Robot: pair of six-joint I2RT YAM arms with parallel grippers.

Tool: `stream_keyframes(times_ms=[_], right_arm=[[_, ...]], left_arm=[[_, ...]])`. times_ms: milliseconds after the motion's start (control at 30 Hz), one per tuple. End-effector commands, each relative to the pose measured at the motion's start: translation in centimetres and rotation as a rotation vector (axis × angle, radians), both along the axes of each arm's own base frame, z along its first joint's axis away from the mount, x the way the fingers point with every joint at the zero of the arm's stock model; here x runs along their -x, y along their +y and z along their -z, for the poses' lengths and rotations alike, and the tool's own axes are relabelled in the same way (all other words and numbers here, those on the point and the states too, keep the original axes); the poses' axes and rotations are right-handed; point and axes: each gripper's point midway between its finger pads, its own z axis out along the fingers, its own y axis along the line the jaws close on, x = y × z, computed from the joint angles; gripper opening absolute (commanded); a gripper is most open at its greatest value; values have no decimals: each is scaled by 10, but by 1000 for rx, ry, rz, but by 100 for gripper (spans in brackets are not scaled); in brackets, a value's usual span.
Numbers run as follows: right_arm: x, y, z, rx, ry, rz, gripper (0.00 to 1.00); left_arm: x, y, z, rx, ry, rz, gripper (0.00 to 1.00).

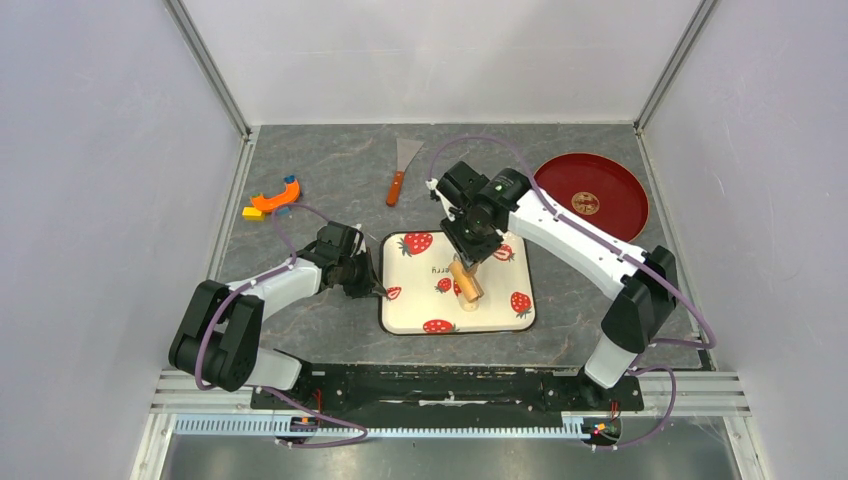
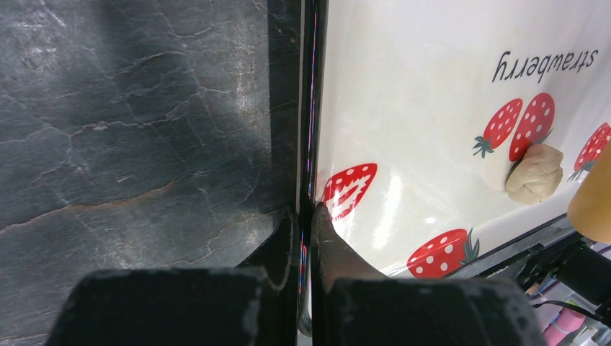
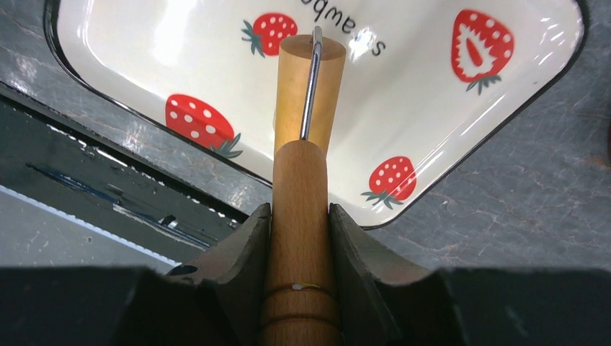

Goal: Roll out the dumpling wrappers from the dough

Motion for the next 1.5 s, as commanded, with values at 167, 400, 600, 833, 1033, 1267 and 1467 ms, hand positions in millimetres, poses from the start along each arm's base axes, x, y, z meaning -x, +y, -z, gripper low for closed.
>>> stream_keyframes(times_ms=[167,400,600,833,1033,1267,1467], right_arm=[[18,4,13,-12,65,-32,0],[23,-2,30,25,79,-34,0],[25,-7,40,57,72,-35,0],[15,-25,43,156,6,-19,0],[25,-26,55,161,42,-46,0],[30,-50,76,275,28,-39,0],[25,-61,76,331,1,-30,0]], left_arm=[[10,29,18,-152,28,3,2],[9,28,18,-152,28,2,2],[9,29,18,-154,29,0,2],[8,29,18,-155,30,-1,2],[8,29,18,-158,31,-1,2],[8,29,18,-159,32,-1,2],[7,29,18,-160,32,-4,2]])
